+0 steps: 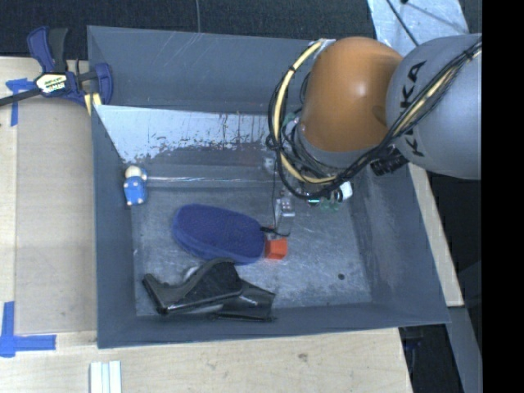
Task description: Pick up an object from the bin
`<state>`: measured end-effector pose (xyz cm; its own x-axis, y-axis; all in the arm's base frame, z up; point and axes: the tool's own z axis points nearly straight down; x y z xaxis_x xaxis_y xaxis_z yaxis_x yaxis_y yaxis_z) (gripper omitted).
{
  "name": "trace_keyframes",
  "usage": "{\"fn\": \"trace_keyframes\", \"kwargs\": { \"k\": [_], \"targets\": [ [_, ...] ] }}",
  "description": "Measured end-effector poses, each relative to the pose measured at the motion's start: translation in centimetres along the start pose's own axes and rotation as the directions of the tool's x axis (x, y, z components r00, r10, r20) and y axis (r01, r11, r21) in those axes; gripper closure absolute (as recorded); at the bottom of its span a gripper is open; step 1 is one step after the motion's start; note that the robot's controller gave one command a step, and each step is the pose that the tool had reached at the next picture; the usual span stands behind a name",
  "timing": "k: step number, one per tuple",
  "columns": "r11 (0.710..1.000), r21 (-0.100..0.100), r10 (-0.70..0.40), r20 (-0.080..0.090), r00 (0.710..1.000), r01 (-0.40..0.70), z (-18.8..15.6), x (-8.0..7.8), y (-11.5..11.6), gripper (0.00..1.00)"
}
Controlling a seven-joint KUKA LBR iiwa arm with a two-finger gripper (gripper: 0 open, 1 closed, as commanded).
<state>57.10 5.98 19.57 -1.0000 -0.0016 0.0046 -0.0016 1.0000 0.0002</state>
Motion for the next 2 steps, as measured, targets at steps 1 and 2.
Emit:
{"fn": "trace_keyframes", "kwargs": {
  "k": [1, 2],
  "targets": [
    [0.947, 0.002, -0.322, 0.003, 0.947, 0.322, 9.4, 3.2, -0.5, 0.00],
    [0.850, 0.005, -0.527, 0.012, 0.850, 0.527, 12.4, -0.7, 3.3, 0.00]
  ]
}}
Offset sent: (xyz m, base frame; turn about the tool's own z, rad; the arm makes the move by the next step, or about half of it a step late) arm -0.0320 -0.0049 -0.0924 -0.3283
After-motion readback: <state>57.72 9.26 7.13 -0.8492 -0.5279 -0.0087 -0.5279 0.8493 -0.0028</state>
